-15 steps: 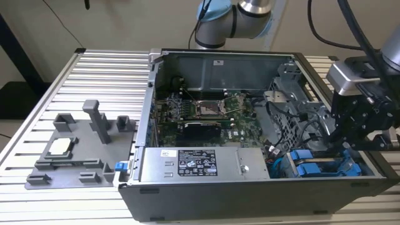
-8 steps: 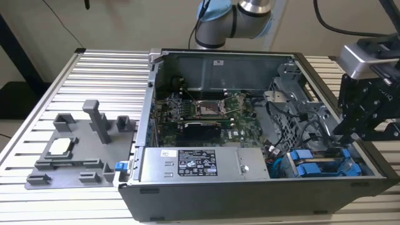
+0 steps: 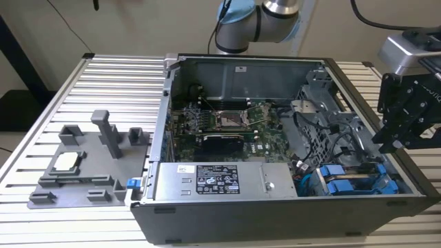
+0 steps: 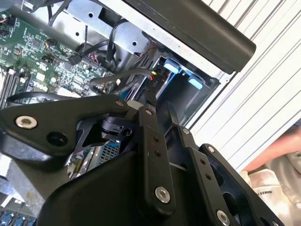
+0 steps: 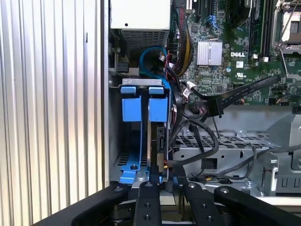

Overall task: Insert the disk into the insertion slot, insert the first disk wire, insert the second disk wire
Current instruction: 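Insert the first disk wire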

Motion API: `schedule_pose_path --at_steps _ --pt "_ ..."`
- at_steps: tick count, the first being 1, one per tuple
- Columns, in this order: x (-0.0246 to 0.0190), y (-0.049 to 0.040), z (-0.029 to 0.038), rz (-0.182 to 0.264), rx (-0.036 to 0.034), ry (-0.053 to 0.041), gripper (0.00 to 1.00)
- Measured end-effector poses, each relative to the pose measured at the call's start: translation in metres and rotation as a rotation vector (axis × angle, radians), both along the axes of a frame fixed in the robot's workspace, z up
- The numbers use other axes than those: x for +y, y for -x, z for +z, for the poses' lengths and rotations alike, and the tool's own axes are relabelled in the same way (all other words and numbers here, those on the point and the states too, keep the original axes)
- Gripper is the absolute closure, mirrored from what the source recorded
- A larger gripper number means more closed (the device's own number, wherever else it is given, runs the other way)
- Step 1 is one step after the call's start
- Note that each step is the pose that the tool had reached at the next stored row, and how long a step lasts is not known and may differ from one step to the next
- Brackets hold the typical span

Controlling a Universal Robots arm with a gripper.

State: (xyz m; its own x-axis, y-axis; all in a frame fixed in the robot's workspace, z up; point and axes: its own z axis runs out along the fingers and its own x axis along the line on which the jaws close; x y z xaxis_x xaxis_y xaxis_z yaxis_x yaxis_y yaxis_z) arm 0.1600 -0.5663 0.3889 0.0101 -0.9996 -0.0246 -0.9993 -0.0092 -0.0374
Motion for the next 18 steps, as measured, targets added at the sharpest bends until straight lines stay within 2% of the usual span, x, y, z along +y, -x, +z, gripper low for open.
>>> schedule_pose_path --at_steps 4,6,18 --pt "0.0000 0.0000 0.0001 0.000 0.0000 0.0000 0.73" --pt "0.0023 0.0000 0.0002 0.000 0.0000 0.0012 0.73" --pt "0.0383 0.0000 0.0001 0.000 0.0000 0.0277 0.73"
